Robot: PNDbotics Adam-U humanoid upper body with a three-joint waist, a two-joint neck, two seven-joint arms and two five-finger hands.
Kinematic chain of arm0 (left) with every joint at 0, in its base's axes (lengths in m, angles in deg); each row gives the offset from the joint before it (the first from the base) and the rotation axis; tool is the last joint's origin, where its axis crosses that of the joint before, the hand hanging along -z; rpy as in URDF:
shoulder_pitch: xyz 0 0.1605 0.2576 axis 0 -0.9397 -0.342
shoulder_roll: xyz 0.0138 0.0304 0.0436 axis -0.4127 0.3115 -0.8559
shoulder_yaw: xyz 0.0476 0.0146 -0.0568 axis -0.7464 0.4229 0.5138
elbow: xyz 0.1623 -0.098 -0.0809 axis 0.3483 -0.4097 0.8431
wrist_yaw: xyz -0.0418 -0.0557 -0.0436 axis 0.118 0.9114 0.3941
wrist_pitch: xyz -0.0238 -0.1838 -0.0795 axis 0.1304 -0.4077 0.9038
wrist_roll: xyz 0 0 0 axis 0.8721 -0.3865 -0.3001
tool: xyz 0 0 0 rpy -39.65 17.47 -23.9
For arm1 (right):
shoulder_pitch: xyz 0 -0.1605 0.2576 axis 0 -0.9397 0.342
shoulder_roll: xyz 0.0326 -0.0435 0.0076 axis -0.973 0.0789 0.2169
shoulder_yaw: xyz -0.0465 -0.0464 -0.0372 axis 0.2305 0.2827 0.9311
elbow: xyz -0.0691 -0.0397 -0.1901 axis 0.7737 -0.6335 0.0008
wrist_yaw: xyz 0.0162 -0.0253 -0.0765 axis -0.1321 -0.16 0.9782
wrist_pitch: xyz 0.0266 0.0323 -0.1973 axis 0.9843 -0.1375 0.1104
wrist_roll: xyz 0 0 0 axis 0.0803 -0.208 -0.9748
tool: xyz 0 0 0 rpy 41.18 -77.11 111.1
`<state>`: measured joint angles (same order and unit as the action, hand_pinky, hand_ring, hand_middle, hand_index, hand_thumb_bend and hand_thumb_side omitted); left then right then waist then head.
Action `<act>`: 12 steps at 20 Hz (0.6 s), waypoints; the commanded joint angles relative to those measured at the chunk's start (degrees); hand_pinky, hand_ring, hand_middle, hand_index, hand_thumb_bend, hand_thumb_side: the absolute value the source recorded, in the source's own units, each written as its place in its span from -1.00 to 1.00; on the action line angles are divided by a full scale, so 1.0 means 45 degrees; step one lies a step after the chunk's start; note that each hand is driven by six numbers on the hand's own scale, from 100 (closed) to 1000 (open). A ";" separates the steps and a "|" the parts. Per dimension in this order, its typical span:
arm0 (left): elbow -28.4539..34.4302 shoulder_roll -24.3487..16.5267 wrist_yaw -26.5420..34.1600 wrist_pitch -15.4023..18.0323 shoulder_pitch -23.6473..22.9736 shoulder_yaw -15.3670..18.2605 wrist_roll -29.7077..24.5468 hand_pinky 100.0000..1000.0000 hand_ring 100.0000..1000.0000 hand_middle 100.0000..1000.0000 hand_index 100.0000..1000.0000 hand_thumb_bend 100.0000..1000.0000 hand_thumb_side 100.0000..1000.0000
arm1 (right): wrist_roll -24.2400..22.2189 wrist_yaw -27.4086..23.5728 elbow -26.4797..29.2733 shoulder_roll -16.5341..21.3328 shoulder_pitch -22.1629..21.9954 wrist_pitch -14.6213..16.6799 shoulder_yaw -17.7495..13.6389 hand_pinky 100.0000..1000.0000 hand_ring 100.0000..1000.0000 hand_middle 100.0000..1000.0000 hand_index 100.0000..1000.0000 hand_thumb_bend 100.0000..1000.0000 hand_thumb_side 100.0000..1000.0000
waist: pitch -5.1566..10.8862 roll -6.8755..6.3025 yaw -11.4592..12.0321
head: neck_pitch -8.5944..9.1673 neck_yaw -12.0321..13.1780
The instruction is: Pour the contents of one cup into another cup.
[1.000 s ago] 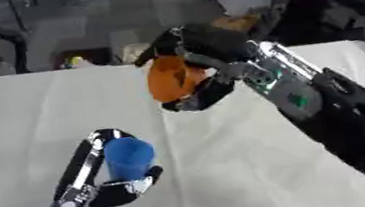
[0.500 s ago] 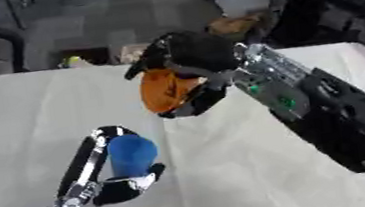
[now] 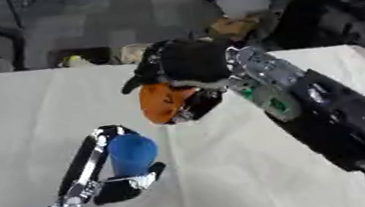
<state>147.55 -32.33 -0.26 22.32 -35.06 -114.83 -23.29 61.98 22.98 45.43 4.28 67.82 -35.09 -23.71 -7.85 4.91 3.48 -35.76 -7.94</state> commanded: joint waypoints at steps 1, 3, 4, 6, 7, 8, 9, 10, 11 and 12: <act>0.0121 0.0045 -0.0054 0.0026 0.0291 0.0026 0.0046 -0.48 -0.45 -0.66 -0.07 -0.22 -1.00 | 0.0082 0.0568 -0.0118 0.0042 0.0376 0.0228 -0.0107 0.49 -0.38 -0.38 0.66 -0.31 -1.00 | 0.0217 -0.0036 -0.0001 | -0.0043 0.0020; 0.0131 0.0062 -0.0077 0.0025 0.0315 0.0010 0.0028 -0.48 -0.45 -0.66 -0.07 -0.22 -1.00 | 0.0129 0.0900 -0.0241 -0.0019 0.0430 0.0348 -0.0104 0.51 -0.37 -0.38 0.66 -0.30 -1.00 | 0.0217 -0.0023 0.0011 | -0.0044 0.0026; 0.0137 0.0075 -0.0087 0.0024 0.0329 0.0002 0.0018 -0.48 -0.45 -0.66 -0.07 -0.22 -1.00 | 0.0156 0.1070 -0.0294 -0.0052 0.0461 0.0411 -0.0101 0.52 -0.37 -0.38 0.66 -0.30 -1.00 | 0.0218 -0.0012 0.0018 | -0.0044 0.0027; 0.0147 0.0093 -0.0107 0.0020 0.0357 -0.0006 0.0002 -0.48 -0.45 -0.66 -0.07 -0.22 -1.00 | 0.0210 0.1408 -0.0385 -0.0120 0.0531 0.0536 -0.0093 0.54 -0.36 -0.37 0.66 -0.30 -1.00 | 0.0223 0.0008 0.0024 | -0.0039 0.0034; 0.0148 0.0102 -0.0120 0.0016 0.0369 -0.0008 -0.0005 -0.48 -0.45 -0.66 -0.07 -0.22 -1.00 | 0.0240 0.1557 -0.0434 -0.0152 0.0564 0.0582 -0.0096 0.55 -0.36 -0.37 0.67 -0.30 -1.00 | 0.0226 0.0016 0.0028 | -0.0032 0.0036; 0.0149 0.0108 -0.0133 0.0013 0.0382 -0.0010 -0.0009 -0.48 -0.45 -0.66 -0.07 -0.22 -1.00 | 0.0265 0.1708 -0.0479 -0.0185 0.0601 0.0622 -0.0101 0.57 -0.35 -0.36 0.67 -0.30 -1.00 | 0.0228 0.0023 0.0031 | -0.0025 0.0036; 0.0145 0.0115 -0.0142 0.0010 0.0391 -0.0011 -0.0012 -0.48 -0.45 -0.66 -0.07 -0.22 -1.00 | 0.0294 0.1856 -0.0510 -0.0218 0.0638 0.0659 -0.0110 0.58 -0.35 -0.36 0.67 -0.30 -1.00 | 0.0231 0.0028 0.0035 | -0.0017 0.0036; 0.0139 0.0120 -0.0149 0.0006 0.0399 -0.0009 -0.0009 -0.48 -0.45 -0.66 -0.07 -0.22 -1.00 | 0.0333 0.1995 -0.0535 -0.0250 0.0670 0.0687 -0.0127 0.58 -0.35 -0.36 0.67 -0.30 -1.00 | 0.0233 0.0030 0.0037 | -0.0008 0.0039; 0.0132 0.0123 -0.0157 0.0003 0.0405 -0.0008 -0.0006 -0.48 -0.45 -0.66 -0.07 -0.22 -1.00 | 0.0381 0.2129 -0.0544 -0.0277 0.0698 0.0719 -0.0139 0.58 -0.35 -0.36 0.67 -0.30 -1.00 | 0.0235 0.0032 0.0038 | 0.0000 0.0041; 0.0121 0.0127 -0.0169 -0.0003 0.0413 -0.0006 -0.0004 -0.48 -0.45 -0.66 -0.06 -0.22 -1.00 | 0.0425 0.2235 -0.0562 -0.0311 0.0726 0.0737 -0.0152 0.59 -0.34 -0.36 0.67 -0.30 -1.00 | 0.0238 0.0034 0.0042 | 0.0008 0.0041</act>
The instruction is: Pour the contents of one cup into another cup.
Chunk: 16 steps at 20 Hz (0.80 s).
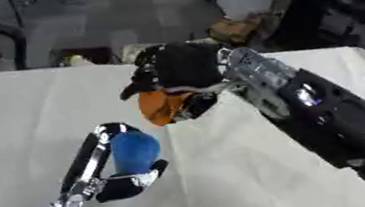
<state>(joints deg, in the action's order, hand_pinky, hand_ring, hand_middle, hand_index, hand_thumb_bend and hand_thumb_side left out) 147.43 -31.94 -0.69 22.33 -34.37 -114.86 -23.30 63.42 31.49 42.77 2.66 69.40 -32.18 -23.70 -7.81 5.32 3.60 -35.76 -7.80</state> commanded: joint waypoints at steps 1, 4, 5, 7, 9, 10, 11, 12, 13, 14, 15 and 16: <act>0.0137 0.0045 -0.0088 -0.0009 0.0264 0.0003 0.0000 -0.48 -0.45 -0.66 -0.06 -0.22 -1.00 | 0.0138 0.0443 0.0016 0.0017 0.0403 0.0112 -0.0158 0.60 -0.34 -0.35 0.68 -0.30 -1.00 | 0.0233 -0.0055 0.0017 | 0.0013 0.0007; 0.0112 0.0057 -0.0121 -0.0020 0.0284 0.0004 0.0007 -0.48 -0.45 -0.66 -0.06 -0.23 -1.00 | 0.0205 0.0749 0.0017 -0.0066 0.0485 0.0194 -0.0148 0.62 -0.33 -0.35 0.68 -0.29 -1.00 | 0.0247 -0.0047 0.0027 | 0.0020 -0.0001; 0.0108 0.0060 -0.0132 -0.0024 0.0287 0.0004 0.0005 -0.48 -0.45 -0.66 -0.06 -0.23 -1.00 | 0.0223 0.0843 0.0008 -0.0094 0.0506 0.0216 -0.0147 0.63 -0.33 -0.34 0.68 -0.29 -1.00 | 0.0252 -0.0044 0.0029 | 0.0021 -0.0003; 0.0099 0.0067 -0.0140 -0.0030 0.0284 0.0003 0.0009 -0.48 -0.45 -0.66 -0.06 -0.23 -1.00 | 0.0266 0.1006 -0.0014 -0.0142 0.0550 0.0258 -0.0146 0.64 -0.32 -0.34 0.68 -0.29 -1.00 | 0.0264 -0.0037 0.0033 | 0.0028 -0.0009; 0.0098 0.0066 -0.0144 -0.0035 0.0284 -0.0003 0.0007 -0.48 -0.45 -0.66 -0.06 -0.23 -1.00 | 0.0302 0.1158 -0.0042 -0.0181 0.0589 0.0291 -0.0146 0.65 -0.32 -0.34 0.68 -0.29 -1.00 | 0.0276 -0.0029 0.0035 | 0.0033 -0.0006; 0.0096 0.0066 -0.0147 -0.0040 0.0283 -0.0003 0.0007 -0.48 -0.45 -0.66 -0.06 -0.23 -1.00 | 0.0320 0.1226 -0.0054 -0.0198 0.0605 0.0302 -0.0149 0.65 -0.32 -0.34 0.68 -0.29 -1.00 | 0.0283 -0.0024 0.0034 | 0.0037 -0.0008; 0.0094 0.0065 -0.0150 -0.0044 0.0282 -0.0002 0.0010 -0.48 -0.45 -0.66 -0.06 -0.23 -1.00 | 0.0340 0.1279 -0.0064 -0.0213 0.0617 0.0310 -0.0152 0.65 -0.32 -0.34 0.68 -0.29 -1.00 | 0.0289 -0.0019 0.0032 | 0.0037 -0.0008; 0.0086 0.0063 -0.0155 -0.0052 0.0281 0.0001 0.0014 -0.48 -0.45 -0.66 -0.06 -0.23 -1.00 | 0.0356 0.1326 -0.0071 -0.0230 0.0635 0.0317 -0.0153 0.65 -0.32 -0.34 0.68 -0.29 -1.00 | 0.0297 -0.0011 0.0026 | 0.0030 -0.0009; 0.0074 0.0065 -0.0160 -0.0059 0.0281 0.0003 0.0020 -0.48 -0.45 -0.66 -0.06 -0.23 -1.00 | 0.0373 0.1360 -0.0074 -0.0243 0.0650 0.0324 -0.0153 0.65 -0.32 -0.34 0.68 -0.29 -1.00 | 0.0304 -0.0005 0.0020 | 0.0024 -0.0011; 0.0058 0.0066 -0.0167 -0.0064 0.0283 0.0005 0.0027 -0.48 -0.45 -0.66 -0.06 -0.23 -1.00 | 0.0389 0.1386 -0.0070 -0.0252 0.0663 0.0330 -0.0150 0.66 -0.32 -0.34 0.68 -0.29 -1.00 | 0.0312 0.0004 0.0012 | 0.0022 -0.0011; 0.0037 0.0067 -0.0177 -0.0069 0.0286 0.0006 0.0032 -0.48 -0.45 -0.66 -0.06 -0.23 -1.00 | 0.0399 0.1409 -0.0066 -0.0262 0.0673 0.0335 -0.0147 0.66 -0.32 -0.34 0.68 -0.29 -1.00 | 0.0320 0.0013 0.0004 | 0.0019 -0.0009; 0.0003 0.0069 -0.0189 -0.0078 0.0291 0.0010 0.0041 -0.48 -0.45 -0.66 -0.06 -0.23 -1.00 | 0.0410 0.1423 -0.0060 -0.0270 0.0681 0.0337 -0.0145 0.66 -0.32 -0.34 0.68 -0.29 -1.00 | 0.0327 0.0022 -0.0006 | 0.0016 -0.0008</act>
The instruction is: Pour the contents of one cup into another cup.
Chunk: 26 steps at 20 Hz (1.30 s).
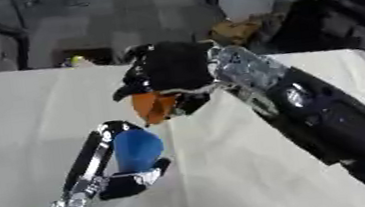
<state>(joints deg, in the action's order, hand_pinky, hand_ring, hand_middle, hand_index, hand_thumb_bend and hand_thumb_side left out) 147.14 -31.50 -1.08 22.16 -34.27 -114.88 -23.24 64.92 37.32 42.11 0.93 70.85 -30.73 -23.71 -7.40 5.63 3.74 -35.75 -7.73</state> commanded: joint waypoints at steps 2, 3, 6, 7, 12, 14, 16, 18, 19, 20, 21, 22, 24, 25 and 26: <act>-0.0059 -0.0012 -0.0134 -0.0061 0.0276 0.0032 0.0060 -0.48 -0.45 -0.66 -0.06 -0.23 -1.00 | 0.0088 0.0132 0.0090 0.0108 0.0367 0.0011 -0.0145 0.66 -0.32 -0.34 0.68 -0.29 -1.00 | 0.0249 -0.0025 -0.0051 | 0.0010 -0.0022; -0.0158 0.0004 -0.0153 -0.0066 0.0282 0.0043 0.0082 -0.48 -0.45 -0.66 -0.06 -0.23 -1.00 | 0.0091 0.0131 0.0092 0.0105 0.0371 0.0008 -0.0146 0.66 -0.32 -0.34 0.68 -0.29 -1.00 | 0.0254 -0.0014 -0.0058 | 0.0011 -0.0021; -0.0533 0.0082 -0.0195 -0.0034 0.0314 0.0063 0.0163 -0.48 -0.45 -0.66 -0.06 -0.23 -1.00 | 0.0098 0.0120 0.0115 0.0083 0.0386 0.0015 -0.0133 0.66 -0.32 -0.34 0.68 -0.29 -1.00 | 0.0269 0.0015 -0.0074 | 0.0014 -0.0012; -0.0657 0.0111 -0.0211 -0.0010 0.0330 0.0076 0.0199 -0.48 -0.45 -0.66 -0.06 -0.22 -1.00 | 0.0098 0.0110 0.0133 0.0071 0.0395 0.0021 -0.0125 0.66 -0.32 -0.34 0.68 -0.29 -1.00 | 0.0273 0.0028 -0.0082 | 0.0012 -0.0015; -0.1188 0.0309 -0.0299 0.0153 0.0474 0.0138 0.0431 -0.48 -0.45 -0.66 -0.07 -0.22 -1.00 | 0.0066 0.0004 0.0304 0.0004 0.0451 0.0046 -0.0063 0.66 -0.32 -0.34 0.68 -0.29 -1.00 | 0.0289 0.0104 -0.0130 | 0.0000 -0.0031; -0.1275 0.0368 -0.0340 0.0214 0.0524 0.0123 0.0463 -0.48 -0.45 -0.66 -0.07 -0.22 -1.00 | 0.0017 0.0004 0.0312 -0.0041 0.0469 0.0064 -0.0039 0.67 -0.32 -0.34 0.68 -0.29 -1.00 | 0.0294 0.0119 -0.0131 | -0.0003 -0.0036; -0.1325 0.0410 -0.0382 0.0249 0.0548 0.0105 0.0482 -0.48 -0.45 -0.66 -0.07 -0.22 -1.00 | -0.0023 0.0095 0.0313 -0.0096 0.0488 0.0111 -0.0009 0.68 -0.31 -0.34 0.68 -0.29 -1.00 | 0.0303 0.0136 -0.0129 | -0.0003 -0.0043; -0.1340 0.0433 -0.0404 0.0276 0.0562 0.0086 0.0484 -0.48 -0.45 -0.66 -0.07 -0.22 -1.00 | -0.0033 0.0238 0.0256 -0.0144 0.0490 0.0145 -0.0006 0.69 -0.31 -0.34 0.68 -0.28 -1.00 | 0.0308 0.0145 -0.0123 | 0.0004 -0.0046; -0.1332 0.0441 -0.0408 0.0286 0.0567 0.0076 0.0481 -0.48 -0.45 -0.66 -0.07 -0.22 -1.00 | -0.0028 0.0317 0.0211 -0.0167 0.0488 0.0161 -0.0006 0.69 -0.31 -0.34 0.68 -0.28 -1.00 | 0.0310 0.0148 -0.0117 | 0.0009 -0.0044; -0.1321 0.0444 -0.0417 0.0291 0.0573 0.0068 0.0476 -0.48 -0.45 -0.66 -0.07 -0.22 -1.00 | -0.0018 0.0409 0.0174 -0.0186 0.0490 0.0183 -0.0001 0.70 -0.31 -0.33 0.69 -0.28 -1.00 | 0.0313 0.0152 -0.0111 | 0.0008 -0.0043; -0.1311 0.0445 -0.0434 0.0289 0.0578 0.0063 0.0472 -0.48 -0.45 -0.66 -0.07 -0.22 -1.00 | 0.0003 0.0521 0.0156 -0.0201 0.0491 0.0210 0.0003 0.71 -0.30 -0.33 0.69 -0.28 -1.00 | 0.0316 0.0157 -0.0106 | 0.0007 -0.0047; -0.1302 0.0447 -0.0446 0.0285 0.0581 0.0061 0.0470 -0.48 -0.45 -0.66 -0.07 -0.22 -1.00 | 0.0034 0.0637 0.0140 -0.0215 0.0492 0.0239 0.0012 0.72 -0.30 -0.33 0.69 -0.27 -1.00 | 0.0318 0.0163 -0.0100 | 0.0011 -0.0045; -0.1291 0.0450 -0.0459 0.0274 0.0587 0.0057 0.0470 -0.48 -0.45 -0.66 -0.07 -0.22 -1.00 | 0.0101 0.0907 0.0106 -0.0239 0.0495 0.0292 0.0024 0.73 -0.29 -0.32 0.69 -0.27 -1.00 | 0.0319 0.0178 -0.0088 | 0.0014 -0.0041; -0.1288 0.0452 -0.0463 0.0269 0.0587 0.0055 0.0474 -0.48 -0.45 -0.66 -0.07 -0.22 -1.00 | 0.0143 0.1046 0.0088 -0.0247 0.0498 0.0312 0.0025 0.74 -0.29 -0.32 0.69 -0.27 -1.00 | 0.0318 0.0185 -0.0085 | 0.0012 -0.0036; -0.1288 0.0453 -0.0466 0.0265 0.0587 0.0051 0.0476 -0.48 -0.45 -0.66 -0.07 -0.22 -1.00 | 0.0194 0.1184 0.0073 -0.0254 0.0501 0.0331 0.0026 0.74 -0.29 -0.32 0.70 -0.27 -1.00 | 0.0318 0.0191 -0.0084 | 0.0010 -0.0034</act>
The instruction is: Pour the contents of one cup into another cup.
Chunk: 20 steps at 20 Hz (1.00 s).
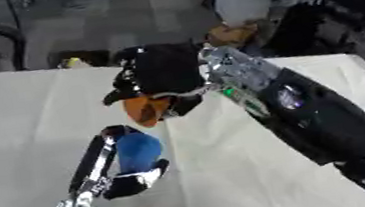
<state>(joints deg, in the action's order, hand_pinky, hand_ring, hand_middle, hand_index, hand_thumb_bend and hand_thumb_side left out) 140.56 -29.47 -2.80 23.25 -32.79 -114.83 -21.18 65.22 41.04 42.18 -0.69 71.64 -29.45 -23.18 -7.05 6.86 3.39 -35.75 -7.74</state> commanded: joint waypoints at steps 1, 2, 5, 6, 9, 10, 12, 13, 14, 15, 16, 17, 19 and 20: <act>0.0175 0.0004 -0.0087 0.0018 0.0258 0.0034 0.0018 -0.48 -0.45 -0.66 -0.07 -0.22 -1.00 | 0.0178 0.0484 0.0049 0.0100 0.0329 0.0061 -0.0091 0.74 -0.29 -0.32 0.70 -0.26 -1.00 | 0.0240 -0.0077 -0.0007 | 0.0009 -0.0035; 0.0178 0.0006 -0.0090 0.0018 0.0258 0.0030 0.0019 -0.48 -0.45 -0.66 -0.07 -0.22 -1.00 | 0.0233 0.0598 0.0036 0.0094 0.0327 0.0075 -0.0088 0.75 -0.29 -0.32 0.70 -0.26 -1.00 | 0.0239 -0.0072 -0.0007 | 0.0011 -0.0037; 0.0199 0.0000 -0.0088 0.0013 0.0258 0.0021 0.0022 -0.48 -0.46 -0.66 -0.07 -0.22 -1.00 | 0.0390 0.0923 0.0007 0.0095 0.0318 0.0119 -0.0077 0.76 -0.28 -0.32 0.70 -0.26 -1.00 | 0.0236 -0.0067 -0.0002 | 0.0011 -0.0024; 0.0204 -0.0003 -0.0091 0.0007 0.0256 0.0020 0.0021 -0.48 -0.46 -0.66 -0.07 -0.22 -1.00 | 0.0442 0.1031 -0.0004 0.0098 0.0311 0.0129 -0.0075 0.76 -0.28 -0.31 0.70 -0.26 -1.00 | 0.0237 -0.0067 -0.0002 | 0.0012 -0.0022; 0.0212 -0.0007 -0.0104 -0.0005 0.0251 0.0013 0.0015 -0.48 -0.47 -0.66 -0.07 -0.22 -1.00 | 0.0601 0.1319 -0.0044 0.0094 0.0309 0.0141 -0.0084 0.77 -0.28 -0.31 0.70 -0.26 -1.00 | 0.0241 -0.0066 -0.0006 | 0.0013 -0.0027; 0.0219 -0.0006 -0.0106 -0.0009 0.0252 0.0010 0.0012 -0.48 -0.47 -0.66 -0.07 -0.22 -1.00 | 0.0658 0.1391 -0.0053 0.0090 0.0310 0.0144 -0.0087 0.78 -0.28 -0.31 0.70 -0.26 -1.00 | 0.0243 -0.0066 -0.0007 | 0.0016 -0.0026; 0.0230 -0.0002 -0.0114 -0.0021 0.0256 0.0006 0.0013 -0.48 -0.47 -0.67 -0.07 -0.22 -1.00 | 0.0759 0.1508 -0.0070 0.0083 0.0315 0.0157 -0.0090 0.78 -0.28 -0.31 0.70 -0.26 -1.00 | 0.0245 -0.0067 -0.0008 | 0.0025 -0.0028; 0.0235 -0.0002 -0.0116 -0.0027 0.0256 0.0004 0.0014 -0.49 -0.47 -0.67 -0.07 -0.22 -1.00 | 0.0806 0.1546 -0.0075 0.0081 0.0317 0.0164 -0.0092 0.78 -0.28 -0.31 0.70 -0.26 -1.00 | 0.0247 -0.0068 -0.0008 | 0.0027 -0.0031; 0.0239 -0.0004 -0.0118 -0.0034 0.0256 -0.0001 0.0014 -0.48 -0.47 -0.67 -0.07 -0.22 -1.00 | 0.0854 0.1575 -0.0064 0.0100 0.0312 0.0173 -0.0093 0.78 -0.28 -0.31 0.70 -0.26 -1.00 | 0.0247 -0.0068 -0.0010 | 0.0028 -0.0033; 0.0242 -0.0007 -0.0122 -0.0040 0.0256 -0.0005 0.0013 -0.49 -0.47 -0.67 -0.07 -0.22 -1.00 | 0.0900 0.1595 -0.0028 0.0140 0.0296 0.0181 -0.0089 0.78 -0.28 -0.31 0.70 -0.26 -1.00 | 0.0246 -0.0068 -0.0011 | 0.0030 -0.0032; 0.0246 -0.0007 -0.0125 -0.0045 0.0257 -0.0008 0.0014 -0.49 -0.47 -0.67 -0.08 -0.22 -1.00 | 0.0934 0.1610 0.0009 0.0178 0.0278 0.0185 -0.0086 0.78 -0.28 -0.31 0.70 -0.26 -1.00 | 0.0246 -0.0068 -0.0012 | 0.0031 -0.0031; 0.0254 -0.0009 -0.0131 -0.0048 0.0261 -0.0011 0.0014 -0.49 -0.47 -0.67 -0.08 -0.22 -1.00 | 0.0959 0.1618 0.0045 0.0216 0.0259 0.0187 -0.0082 0.79 -0.28 -0.31 0.70 -0.26 -1.00 | 0.0245 -0.0068 -0.0012 | 0.0034 -0.0031; 0.0266 -0.0012 -0.0141 -0.0061 0.0266 -0.0013 0.0022 -0.49 -0.47 -0.68 -0.08 -0.22 -1.00 | 0.0986 0.1641 0.0112 0.0268 0.0237 0.0191 -0.0074 0.79 -0.28 -0.31 0.70 -0.26 -1.00 | 0.0244 -0.0066 -0.0010 | 0.0036 -0.0025; 0.0269 -0.0013 -0.0145 -0.0068 0.0268 -0.0014 0.0026 -0.49 -0.47 -0.68 -0.08 -0.22 -1.00 | 0.0997 0.1646 0.0135 0.0284 0.0230 0.0189 -0.0074 0.79 -0.28 -0.31 0.70 -0.26 -1.00 | 0.0244 -0.0065 -0.0010 | 0.0036 -0.0023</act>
<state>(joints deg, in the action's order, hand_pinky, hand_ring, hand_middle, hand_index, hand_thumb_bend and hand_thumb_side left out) 140.67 -29.47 -3.30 23.07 -32.78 -114.86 -21.09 69.29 48.11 41.79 -0.66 71.76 -28.44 -23.01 -7.04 6.90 3.44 -35.74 -7.74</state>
